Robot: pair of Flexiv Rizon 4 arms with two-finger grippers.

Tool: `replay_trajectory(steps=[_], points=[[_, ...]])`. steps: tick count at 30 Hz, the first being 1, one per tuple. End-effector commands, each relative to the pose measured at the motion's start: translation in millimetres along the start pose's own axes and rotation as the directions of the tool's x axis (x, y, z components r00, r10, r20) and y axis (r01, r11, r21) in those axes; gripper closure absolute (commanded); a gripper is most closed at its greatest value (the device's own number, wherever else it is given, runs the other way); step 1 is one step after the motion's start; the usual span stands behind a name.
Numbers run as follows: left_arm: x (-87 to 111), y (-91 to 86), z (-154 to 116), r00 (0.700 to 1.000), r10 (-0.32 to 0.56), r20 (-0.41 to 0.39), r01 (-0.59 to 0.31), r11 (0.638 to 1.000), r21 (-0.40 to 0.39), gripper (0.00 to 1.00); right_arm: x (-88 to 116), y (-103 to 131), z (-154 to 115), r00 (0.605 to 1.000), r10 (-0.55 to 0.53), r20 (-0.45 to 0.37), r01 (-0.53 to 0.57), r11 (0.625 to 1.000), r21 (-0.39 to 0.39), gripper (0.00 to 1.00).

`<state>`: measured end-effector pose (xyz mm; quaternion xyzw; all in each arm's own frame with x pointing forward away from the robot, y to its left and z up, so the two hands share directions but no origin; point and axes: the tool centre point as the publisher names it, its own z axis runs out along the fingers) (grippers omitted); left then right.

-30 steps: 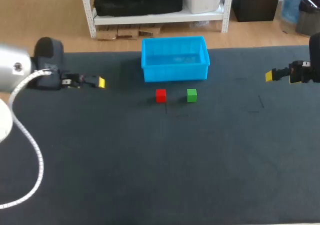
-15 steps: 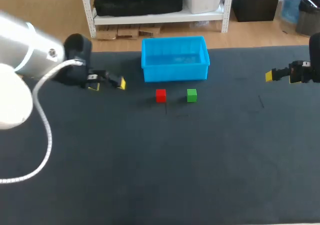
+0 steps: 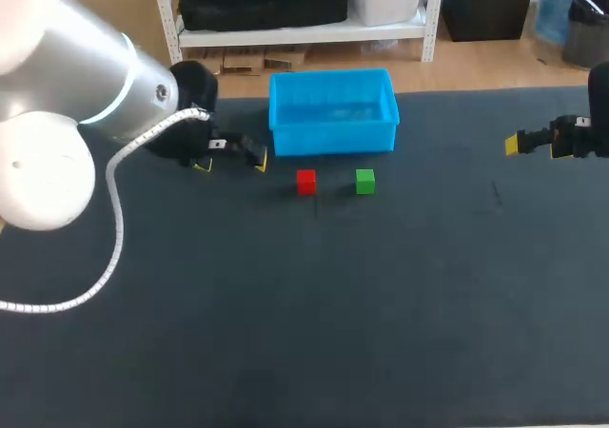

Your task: Use the left arm to pick the red cube and place it into the blue plastic box first, then use the right arm to grasp the green cube and put it into the same blue plastic box after the first action is fully finished.

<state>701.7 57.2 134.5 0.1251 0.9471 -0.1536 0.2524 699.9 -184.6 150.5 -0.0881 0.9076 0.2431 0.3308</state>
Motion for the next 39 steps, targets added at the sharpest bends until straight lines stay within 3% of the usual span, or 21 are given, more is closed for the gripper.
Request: replay_trajectory(steps=[1,11,15,22,27,39], points=[[-1.2,-2.7,0.8,1.0,-0.003,-0.001,0.002,0.979,-0.201,0.0,0.1,-0.4,0.0,1.0,-0.001,0.0,0.001,1.0,-0.001,0.0],[-1.2,-2.7,0.8,1.0,-0.003,-0.001,0.002,0.979,-0.201,0.0,0.1,-0.4,0.0,1.0,-0.001,0.0,0.001,1.0,-0.001,0.0],[-5.5,-14.8,7.7,1.0,-0.016,-0.015,0.012,0.972,-0.235,0.0,0.1,-0.4,0.0,1.0,-0.001,0.0,0.001,1.0,-0.001,0.0],[-20.5,-31.9,20.0,0.995,-0.061,-0.082,0.036,0.958,-0.283,0.0,0.1,-0.4,0.0,1.0,-0.001,0.0,0.001,1.0,-0.001,0.0],[-31.3,-35.7,34.2,0.974,-0.121,-0.191,0.057,0.948,-0.313,0.0,0.1,-0.4,0.0,1.0,-0.001,0.0,0.001,1.0,-0.001,0.0],[-42.6,-34.1,47.3,0.954,-0.161,-0.254,0.052,0.921,-0.386,0.0,0.1,-0.4,0.0,1.0,-0.001,0.0,0.001,1.0,-0.001,0.0]])
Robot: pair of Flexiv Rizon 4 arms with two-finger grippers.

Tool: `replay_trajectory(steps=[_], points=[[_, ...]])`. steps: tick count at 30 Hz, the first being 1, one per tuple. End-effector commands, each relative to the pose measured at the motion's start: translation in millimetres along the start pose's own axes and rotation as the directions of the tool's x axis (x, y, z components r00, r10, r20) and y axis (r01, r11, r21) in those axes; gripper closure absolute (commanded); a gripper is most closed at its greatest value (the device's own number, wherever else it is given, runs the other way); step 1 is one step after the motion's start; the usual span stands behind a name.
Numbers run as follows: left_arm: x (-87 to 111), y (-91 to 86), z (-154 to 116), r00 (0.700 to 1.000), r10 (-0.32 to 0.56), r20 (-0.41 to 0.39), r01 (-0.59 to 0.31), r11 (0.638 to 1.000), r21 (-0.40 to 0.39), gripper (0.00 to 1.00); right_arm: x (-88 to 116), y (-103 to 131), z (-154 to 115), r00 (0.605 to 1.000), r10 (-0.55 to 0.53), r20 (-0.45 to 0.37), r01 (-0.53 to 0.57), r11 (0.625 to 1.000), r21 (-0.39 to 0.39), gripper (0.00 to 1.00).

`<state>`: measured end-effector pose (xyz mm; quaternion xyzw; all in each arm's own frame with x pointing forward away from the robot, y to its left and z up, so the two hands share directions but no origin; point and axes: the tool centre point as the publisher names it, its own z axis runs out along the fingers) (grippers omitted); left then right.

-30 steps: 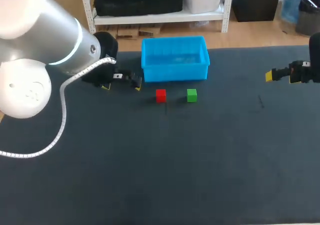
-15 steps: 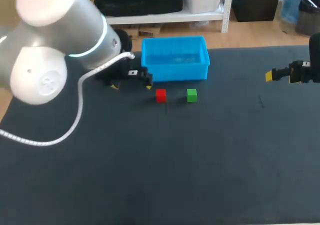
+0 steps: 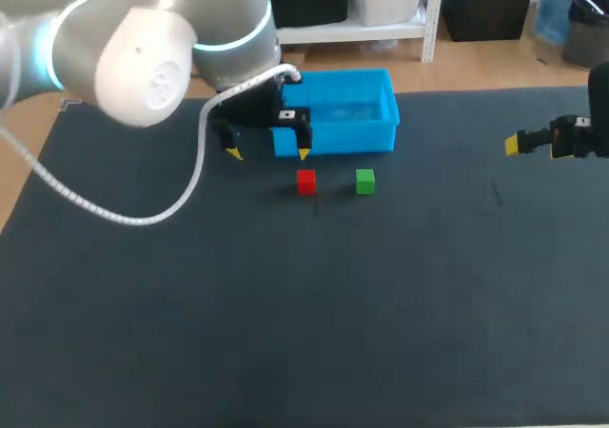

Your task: Use the left arm to pick the red cube and place it into the blue plastic box first, then use the right arm to grasp the green cube and put it into the same blue plastic box after the first action is fully finished.

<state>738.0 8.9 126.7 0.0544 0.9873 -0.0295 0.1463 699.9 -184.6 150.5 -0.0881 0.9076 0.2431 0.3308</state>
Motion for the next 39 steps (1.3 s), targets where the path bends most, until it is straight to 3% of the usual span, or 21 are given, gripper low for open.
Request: replay_trajectory(steps=[1,11,22,32,39], points=[[-9.7,-5.5,5.5,0.999,-0.009,-0.051,0.003,0.991,-0.131,0.0,0.1,-0.4,0.0,1.0,-0.001,0.0,0.001,1.0,-0.001,0.0],[-13.8,-9.1,15.6,0.997,-0.029,-0.075,0.021,0.994,-0.108,0.0,0.1,-0.4,0.0,1.0,-0.001,0.0,0.001,1.0,-0.001,0.0],[-21.2,-25.0,32.6,0.995,-0.055,-0.083,0.048,0.995,-0.088,0.0,0.1,-0.4,0.0,1.0,-0.001,0.0,0.001,1.0,-0.001,0.0],[-29.4,-33.7,50.8,0.995,-0.089,-0.039,0.088,0.996,-0.036,0.0,0.1,-0.4,0.0,1.0,-0.001,0.0,0.001,1.0,-0.001,0.0],[-33.1,-34.8,68.0,0.994,-0.101,-0.043,0.099,0.994,-0.045,0.0,0.1,-0.4,0.0,1.0,-0.001,0.0,0.001,1.0,-0.001,0.0]])
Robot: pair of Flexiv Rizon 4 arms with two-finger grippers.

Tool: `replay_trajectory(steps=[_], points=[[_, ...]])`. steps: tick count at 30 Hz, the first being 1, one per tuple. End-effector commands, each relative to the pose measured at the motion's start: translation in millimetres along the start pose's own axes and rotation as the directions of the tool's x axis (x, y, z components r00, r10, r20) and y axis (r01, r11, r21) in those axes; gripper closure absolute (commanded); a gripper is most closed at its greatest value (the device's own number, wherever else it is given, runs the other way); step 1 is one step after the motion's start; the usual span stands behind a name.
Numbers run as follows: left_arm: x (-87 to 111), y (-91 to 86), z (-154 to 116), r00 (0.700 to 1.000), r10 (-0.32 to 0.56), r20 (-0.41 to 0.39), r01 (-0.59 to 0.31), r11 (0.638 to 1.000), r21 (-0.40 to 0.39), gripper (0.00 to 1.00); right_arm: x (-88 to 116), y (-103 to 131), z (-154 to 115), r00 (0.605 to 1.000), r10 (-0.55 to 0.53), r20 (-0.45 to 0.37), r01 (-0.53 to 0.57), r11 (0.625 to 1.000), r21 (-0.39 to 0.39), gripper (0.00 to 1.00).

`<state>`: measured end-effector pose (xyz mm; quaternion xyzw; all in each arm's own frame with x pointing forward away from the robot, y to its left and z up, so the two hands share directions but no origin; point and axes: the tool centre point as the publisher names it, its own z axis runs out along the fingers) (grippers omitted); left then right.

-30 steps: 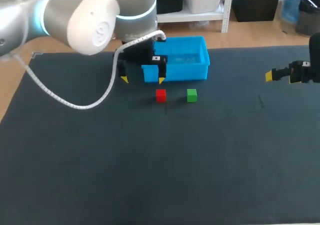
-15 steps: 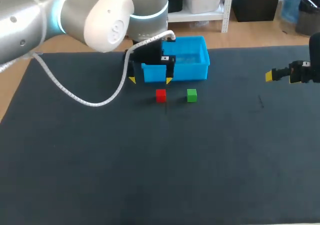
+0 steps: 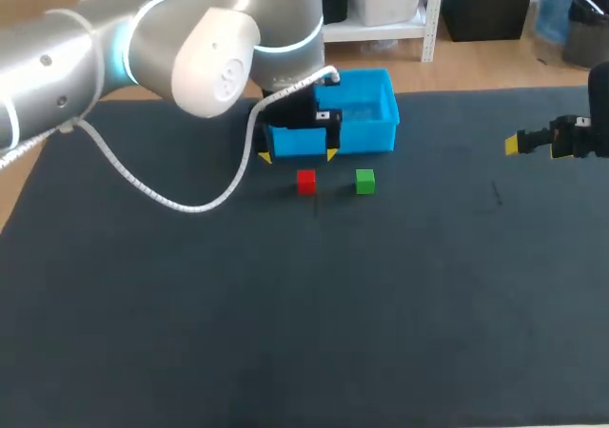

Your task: Use the left arm to pick the red cube and place it into the blue plastic box first, then use the right arm to grasp the green cube and put it into the same blue plastic box after the first action is fully finished.

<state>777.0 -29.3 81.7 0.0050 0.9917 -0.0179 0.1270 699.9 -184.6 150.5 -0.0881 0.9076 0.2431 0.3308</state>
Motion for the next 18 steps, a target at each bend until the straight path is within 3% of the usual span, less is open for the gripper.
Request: replay_trajectory(steps=[1,18], points=[[-5.8,-4.1,13.5,1.0,-0.007,-0.011,0.007,1.0,-0.009,0.0,0.2,-0.4,0.0,1.0,-0.001,0.0,0.001,1.0,-0.001,0.0],[-12.4,-11.5,58.6,1.0,0.002,-0.024,-0.002,1.0,-0.004,0.0,0.2,-0.4,0.0,1.0,-0.001,0.0,0.001,1.0,-0.001,0.0]])
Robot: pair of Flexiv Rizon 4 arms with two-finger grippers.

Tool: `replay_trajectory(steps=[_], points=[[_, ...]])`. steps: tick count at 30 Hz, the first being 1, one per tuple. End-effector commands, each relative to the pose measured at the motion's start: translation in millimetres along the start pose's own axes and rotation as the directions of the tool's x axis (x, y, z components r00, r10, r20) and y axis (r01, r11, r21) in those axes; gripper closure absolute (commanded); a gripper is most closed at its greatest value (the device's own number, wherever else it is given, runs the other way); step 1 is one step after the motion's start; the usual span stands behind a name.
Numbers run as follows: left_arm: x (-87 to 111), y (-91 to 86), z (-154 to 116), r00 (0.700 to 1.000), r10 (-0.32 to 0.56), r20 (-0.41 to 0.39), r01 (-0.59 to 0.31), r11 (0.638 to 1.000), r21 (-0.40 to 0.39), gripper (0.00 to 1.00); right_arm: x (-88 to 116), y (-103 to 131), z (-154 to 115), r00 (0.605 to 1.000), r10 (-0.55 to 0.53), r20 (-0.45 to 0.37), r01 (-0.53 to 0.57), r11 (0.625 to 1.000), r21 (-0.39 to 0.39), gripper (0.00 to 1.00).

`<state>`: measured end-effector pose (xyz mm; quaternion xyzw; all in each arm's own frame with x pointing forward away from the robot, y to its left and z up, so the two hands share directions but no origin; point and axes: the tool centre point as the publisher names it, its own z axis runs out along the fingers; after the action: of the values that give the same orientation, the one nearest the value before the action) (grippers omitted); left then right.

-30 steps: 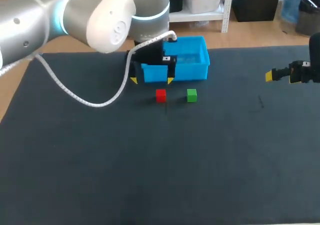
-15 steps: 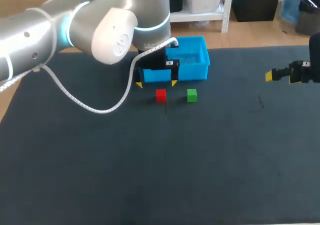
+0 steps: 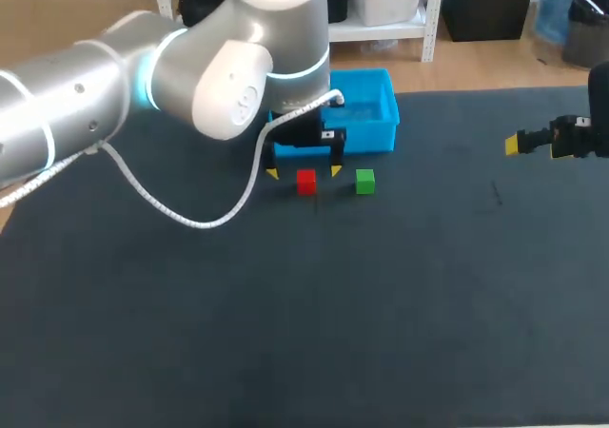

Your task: Use the left arm to pick the red cube and place it into the blue plastic box first, then use the right arm to grasp the green cube and put it into the same blue plastic box after the first action is fully finished.

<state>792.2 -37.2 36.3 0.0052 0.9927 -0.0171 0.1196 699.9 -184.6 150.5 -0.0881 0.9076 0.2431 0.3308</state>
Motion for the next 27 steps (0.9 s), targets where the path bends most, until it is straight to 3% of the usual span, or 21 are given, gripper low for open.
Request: replay_trajectory(steps=[1,27], points=[[-10.2,-5.6,12.0,1.0,0.001,-0.009,-0.001,1.0,0.002,0.0,0.2,-0.4,0.0,1.0,-0.001,0.0,0.001,1.0,-0.001,0.0],[-18.0,-1.8,41.6,1.0,-0.014,0.003,0.014,1.0,0.004,0.0,0.2,-0.4,0.0,1.0,-0.001,0.0,0.001,1.0,-0.001,0.0]])
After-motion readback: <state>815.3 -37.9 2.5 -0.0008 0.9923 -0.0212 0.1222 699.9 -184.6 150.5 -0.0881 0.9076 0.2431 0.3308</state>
